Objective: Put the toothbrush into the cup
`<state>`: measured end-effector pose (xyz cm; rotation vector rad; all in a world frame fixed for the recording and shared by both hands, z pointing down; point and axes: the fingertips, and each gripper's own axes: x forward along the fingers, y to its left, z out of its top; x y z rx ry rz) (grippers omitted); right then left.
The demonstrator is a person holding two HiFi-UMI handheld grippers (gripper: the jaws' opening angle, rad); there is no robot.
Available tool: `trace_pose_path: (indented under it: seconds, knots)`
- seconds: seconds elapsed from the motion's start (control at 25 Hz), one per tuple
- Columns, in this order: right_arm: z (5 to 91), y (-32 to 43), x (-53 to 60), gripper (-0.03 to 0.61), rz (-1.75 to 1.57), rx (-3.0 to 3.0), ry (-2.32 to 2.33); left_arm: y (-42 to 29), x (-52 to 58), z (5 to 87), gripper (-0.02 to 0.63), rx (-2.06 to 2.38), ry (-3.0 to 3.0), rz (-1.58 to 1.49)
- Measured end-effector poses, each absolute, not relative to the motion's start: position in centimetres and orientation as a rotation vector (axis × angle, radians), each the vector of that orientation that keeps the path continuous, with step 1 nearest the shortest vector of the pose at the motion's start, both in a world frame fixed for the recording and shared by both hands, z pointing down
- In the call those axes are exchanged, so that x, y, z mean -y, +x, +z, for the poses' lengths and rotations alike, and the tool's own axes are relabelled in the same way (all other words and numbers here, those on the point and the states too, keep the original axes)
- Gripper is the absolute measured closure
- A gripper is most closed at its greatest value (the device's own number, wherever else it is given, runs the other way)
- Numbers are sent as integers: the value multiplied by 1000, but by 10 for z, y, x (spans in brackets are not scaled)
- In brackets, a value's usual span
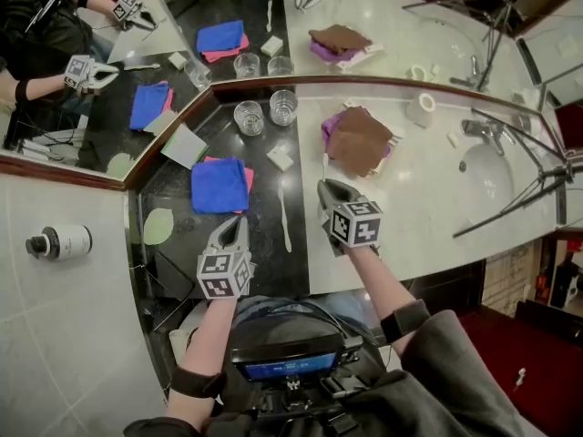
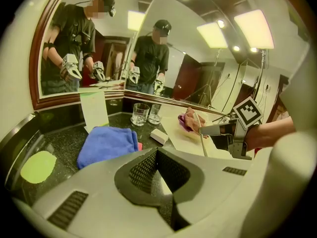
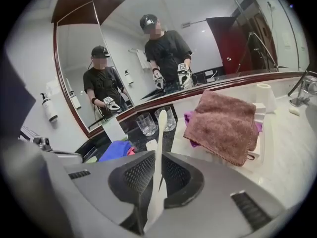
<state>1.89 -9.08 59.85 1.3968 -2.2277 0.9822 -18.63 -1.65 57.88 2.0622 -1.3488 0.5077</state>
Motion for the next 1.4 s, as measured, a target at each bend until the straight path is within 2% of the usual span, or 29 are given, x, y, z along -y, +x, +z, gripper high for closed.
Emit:
trace_pose_path:
  seconds: [0.76, 1.4]
  knots:
    - [492, 0, 173, 517, 378, 2591, 1496, -168, 85, 559, 613, 1373, 2114, 422]
    - [470, -25, 264, 518, 172, 2782, 1543, -138, 150, 583, 613, 1380, 2159, 343]
